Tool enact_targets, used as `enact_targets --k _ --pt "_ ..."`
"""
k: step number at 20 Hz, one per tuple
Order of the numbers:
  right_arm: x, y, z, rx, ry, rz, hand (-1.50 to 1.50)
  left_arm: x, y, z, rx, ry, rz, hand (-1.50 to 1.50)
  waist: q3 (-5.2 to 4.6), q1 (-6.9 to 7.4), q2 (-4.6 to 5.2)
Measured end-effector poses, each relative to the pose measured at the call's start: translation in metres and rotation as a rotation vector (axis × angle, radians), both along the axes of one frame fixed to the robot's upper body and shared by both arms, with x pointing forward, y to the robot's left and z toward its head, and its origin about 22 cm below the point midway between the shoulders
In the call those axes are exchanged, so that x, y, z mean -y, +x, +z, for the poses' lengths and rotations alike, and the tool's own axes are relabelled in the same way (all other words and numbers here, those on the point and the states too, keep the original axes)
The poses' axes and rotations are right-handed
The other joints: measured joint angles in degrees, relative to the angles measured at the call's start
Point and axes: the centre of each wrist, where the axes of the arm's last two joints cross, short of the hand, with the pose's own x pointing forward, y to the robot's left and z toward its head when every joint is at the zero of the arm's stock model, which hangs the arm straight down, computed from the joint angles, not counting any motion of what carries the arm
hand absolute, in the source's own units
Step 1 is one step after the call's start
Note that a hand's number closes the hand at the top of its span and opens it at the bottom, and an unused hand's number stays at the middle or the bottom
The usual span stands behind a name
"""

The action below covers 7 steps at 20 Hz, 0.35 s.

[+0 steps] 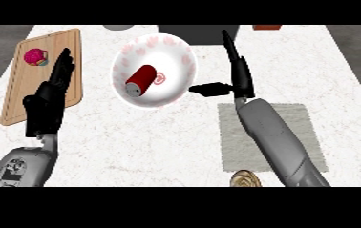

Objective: Pick the can from the placemat and place it in the bowl

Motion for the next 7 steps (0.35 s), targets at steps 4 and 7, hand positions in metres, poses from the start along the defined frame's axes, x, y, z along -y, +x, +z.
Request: enact_targets --k 4,7 --pt "0.013 -0.019 -0.006 0.010 0.005 0.031 -1.50 0.000 -0.003 0.005 0.003 0.004 -0.003 0.00 0.01 0.16 0.03" --pt "0.023 -0.036 -0.010 0.019 0.008 0.044 -1.50 -0.001 -0.001 0.006 0.001 0.001 -0.008 0.00 0.00 0.12 0.03"
